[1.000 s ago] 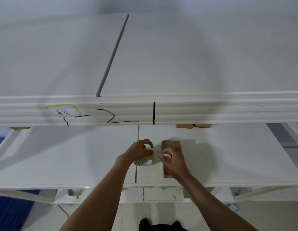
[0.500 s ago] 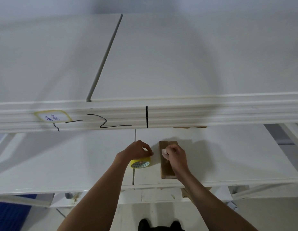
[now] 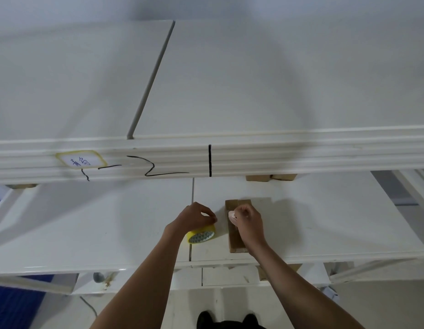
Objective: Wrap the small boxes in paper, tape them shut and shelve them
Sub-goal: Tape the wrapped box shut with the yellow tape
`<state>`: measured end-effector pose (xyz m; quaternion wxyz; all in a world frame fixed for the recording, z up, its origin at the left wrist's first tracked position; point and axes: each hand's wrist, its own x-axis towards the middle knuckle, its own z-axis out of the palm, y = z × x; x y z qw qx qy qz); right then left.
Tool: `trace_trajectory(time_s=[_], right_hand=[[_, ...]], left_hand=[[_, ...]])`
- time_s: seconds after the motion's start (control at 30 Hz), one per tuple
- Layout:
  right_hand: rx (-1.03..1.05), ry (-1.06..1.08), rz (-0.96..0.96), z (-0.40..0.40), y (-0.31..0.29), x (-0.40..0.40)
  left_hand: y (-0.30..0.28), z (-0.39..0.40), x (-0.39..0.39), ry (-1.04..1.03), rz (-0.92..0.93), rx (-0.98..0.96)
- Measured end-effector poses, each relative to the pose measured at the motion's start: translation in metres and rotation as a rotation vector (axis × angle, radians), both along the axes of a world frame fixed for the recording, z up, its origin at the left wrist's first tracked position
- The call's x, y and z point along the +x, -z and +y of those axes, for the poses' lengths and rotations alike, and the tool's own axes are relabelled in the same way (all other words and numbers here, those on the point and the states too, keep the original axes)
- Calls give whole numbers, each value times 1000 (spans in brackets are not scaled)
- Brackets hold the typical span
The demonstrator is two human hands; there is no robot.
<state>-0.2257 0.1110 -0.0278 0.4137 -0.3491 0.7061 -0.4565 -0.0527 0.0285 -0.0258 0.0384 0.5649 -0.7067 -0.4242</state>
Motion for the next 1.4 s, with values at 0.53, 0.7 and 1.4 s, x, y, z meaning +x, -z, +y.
trace_trajectory(time_s=[0.53, 0.7, 1.4], right_hand=[[0, 8, 16, -1, 0, 3], [-15, 18, 9, -1, -2, 7], [27, 123, -144, -16, -19, -17]], left_hand=[[-2, 9, 0, -60, -24, -15], [-2, 10, 1, -51, -55, -29], [-35, 28, 34, -391, 334, 9]])
